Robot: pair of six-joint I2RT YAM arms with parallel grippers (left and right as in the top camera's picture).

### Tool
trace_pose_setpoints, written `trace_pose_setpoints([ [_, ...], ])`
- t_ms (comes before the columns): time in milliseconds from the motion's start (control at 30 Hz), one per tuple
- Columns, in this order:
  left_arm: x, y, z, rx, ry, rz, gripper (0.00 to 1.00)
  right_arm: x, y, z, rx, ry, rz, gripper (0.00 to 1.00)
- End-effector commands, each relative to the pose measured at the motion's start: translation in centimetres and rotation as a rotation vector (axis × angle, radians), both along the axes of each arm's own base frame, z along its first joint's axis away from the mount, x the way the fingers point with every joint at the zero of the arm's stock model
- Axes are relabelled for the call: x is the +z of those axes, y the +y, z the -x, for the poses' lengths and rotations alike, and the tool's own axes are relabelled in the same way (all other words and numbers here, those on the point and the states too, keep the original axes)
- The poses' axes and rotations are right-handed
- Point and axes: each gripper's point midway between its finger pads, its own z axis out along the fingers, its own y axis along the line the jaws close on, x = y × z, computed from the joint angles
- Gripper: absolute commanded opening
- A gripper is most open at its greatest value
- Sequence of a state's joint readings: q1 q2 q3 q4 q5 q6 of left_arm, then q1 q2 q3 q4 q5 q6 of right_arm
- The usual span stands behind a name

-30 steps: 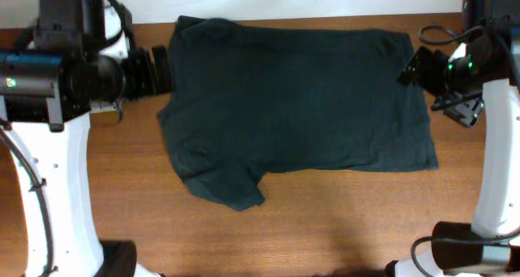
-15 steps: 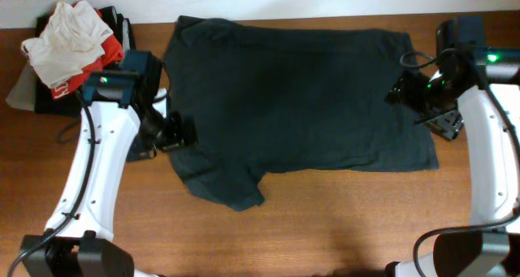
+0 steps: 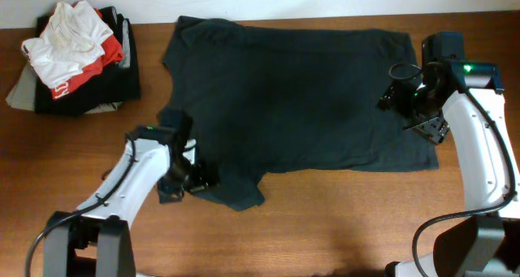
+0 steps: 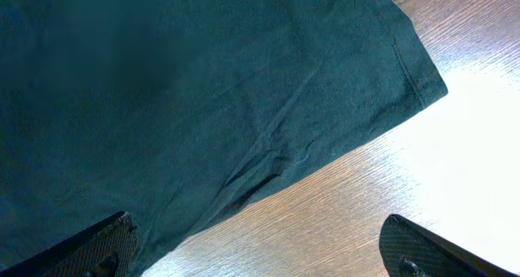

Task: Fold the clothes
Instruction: 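Move the left gripper to the shirt's bottom left hem, right to right side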

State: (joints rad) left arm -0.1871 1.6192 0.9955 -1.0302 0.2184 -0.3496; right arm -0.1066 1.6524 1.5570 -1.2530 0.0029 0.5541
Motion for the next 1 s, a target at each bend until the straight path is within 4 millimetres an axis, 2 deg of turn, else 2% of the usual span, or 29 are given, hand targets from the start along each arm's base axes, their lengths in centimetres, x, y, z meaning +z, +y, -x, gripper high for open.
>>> trace_pose_setpoints([
  [0, -1.2, -0.2, 1.4, 0.044, 0.031, 0.020, 0.99, 0.2, -0.4, 0.2, -0.008, -0.006, 0.020, 0.99],
  [67, -1.3, -0.3, 1.3, 0.044, 0.022, 0.021, 0.99, 0.2, -0.5, 0.2, -0.011, -0.005, 0.029, 0.99],
  [167, -1.4, -0.4, -0.2, 0.043, -0.040, 0.027, 0.99, 0.2, -0.5, 0.2, -0.011, -0.004, 0.031, 0.99],
  [300, -1.9, -0.5, -1.2, 0.042, -0.071, 0.026, 0.99, 0.2, -0.5, 0.2, -0.011, -0.003, 0.031, 0.99],
  [500, -3.7, -0.4, -0.9, 0.041, -0.017, 0.011, 0.98, 0.2, -0.5, 0.3, -0.011, 0.000, 0.031, 0.99],
  [633, -3.9, -0.4, -1.0, 0.041, -0.014, 0.010, 0.89, 0.2, -0.5, 0.3, -0.011, -0.001, 0.031, 0.98],
  [733, -3.9, -0.4, -0.9, 0.041, -0.012, 0.011, 0.67, 0.2, -0.5, 0.3, -0.011, -0.001, 0.031, 0.99],
  [800, -3.9, -0.4, -0.8, 0.041, -0.008, 0.012, 0.58, 0.2, -0.6, 0.3, -0.012, -0.001, 0.034, 0.98],
  [833, -3.9, -0.4, -0.8, 0.041, -0.005, 0.011, 0.49, 0.2, -0.6, 0.3, -0.012, -0.001, 0.034, 0.99],
  [867, -3.9, -0.4, -0.7, 0.038, -0.005, 0.011, 0.29, 0.2, -0.6, 0.2, -0.013, -0.004, 0.035, 0.99],
  [933, -3.8, -0.3, -0.6, 0.038, -0.001, 0.010, 0.01, 0.2, -0.6, 0.2, -0.012, -0.004, 0.035, 0.99],
  [967, -3.7, -0.3, -0.4, 0.038, 0.005, 0.009, 0.01, 0.2, -0.6, 0.2, -0.012, -0.004, 0.035, 0.99],
])
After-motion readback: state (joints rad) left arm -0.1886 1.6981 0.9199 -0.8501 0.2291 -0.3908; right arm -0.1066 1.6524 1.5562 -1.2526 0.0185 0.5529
